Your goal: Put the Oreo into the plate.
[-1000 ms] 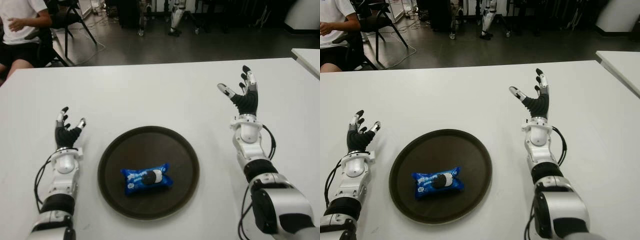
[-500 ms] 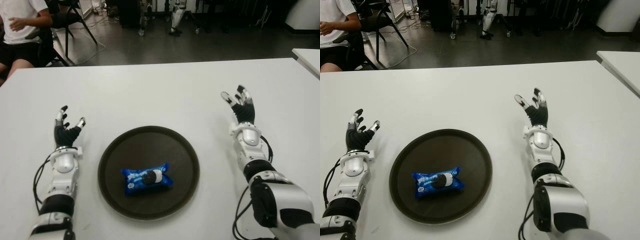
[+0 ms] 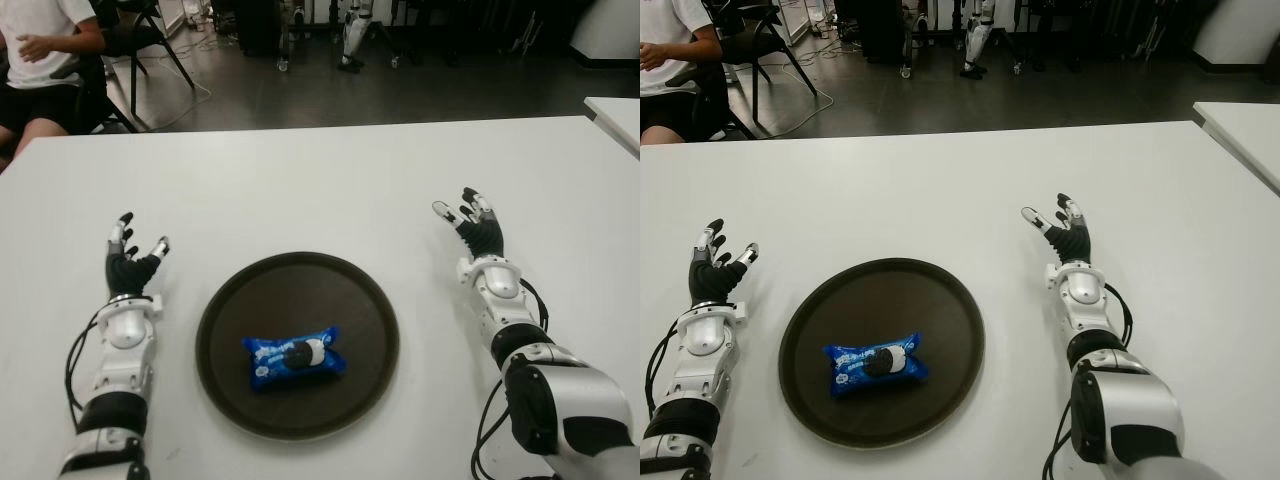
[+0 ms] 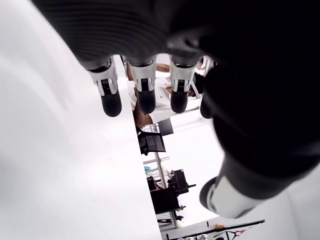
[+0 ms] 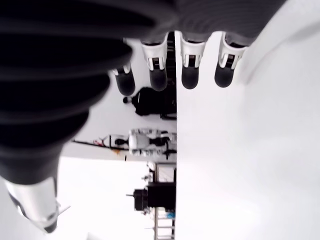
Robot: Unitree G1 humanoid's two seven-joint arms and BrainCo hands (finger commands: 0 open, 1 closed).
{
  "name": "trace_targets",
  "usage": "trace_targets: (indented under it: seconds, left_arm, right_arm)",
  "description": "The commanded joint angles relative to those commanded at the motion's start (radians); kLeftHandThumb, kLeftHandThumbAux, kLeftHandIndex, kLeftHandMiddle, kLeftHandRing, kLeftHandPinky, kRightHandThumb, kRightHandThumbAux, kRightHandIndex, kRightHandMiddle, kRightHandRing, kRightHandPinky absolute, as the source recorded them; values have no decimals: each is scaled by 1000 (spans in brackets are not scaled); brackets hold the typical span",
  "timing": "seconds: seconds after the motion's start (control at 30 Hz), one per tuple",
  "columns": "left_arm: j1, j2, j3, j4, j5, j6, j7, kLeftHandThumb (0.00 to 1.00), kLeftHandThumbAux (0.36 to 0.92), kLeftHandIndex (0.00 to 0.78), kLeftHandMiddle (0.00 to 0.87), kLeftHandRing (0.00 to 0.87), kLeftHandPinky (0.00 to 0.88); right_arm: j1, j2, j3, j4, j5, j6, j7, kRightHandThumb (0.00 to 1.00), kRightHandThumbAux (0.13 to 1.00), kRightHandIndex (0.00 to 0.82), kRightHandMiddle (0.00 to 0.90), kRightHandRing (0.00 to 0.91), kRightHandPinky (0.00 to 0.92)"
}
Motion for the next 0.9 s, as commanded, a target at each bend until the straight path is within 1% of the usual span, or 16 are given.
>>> trace_targets:
  seconds: [0.33,0.63,0.9]
  left_arm:
    - [6,4,0,-5,-3,-3,-15,50,837,20,28,9,13]
    - [4,6,2,2,-2,-20,-23,38,828,26,35,15,14]
    - [-4,11,11,21,-5,-36,-15,33,849,21,37,24,22]
  right_arm:
    - [9,-2,4,0,-14,-25,-1,0,632,0,0,0,0]
    - [3,-3,0,-1,-10,-22,-9,0,637,0,0,0,0]
    - [1,-1,6,-2,-16,-16,-21,0,640,0,0,0,0]
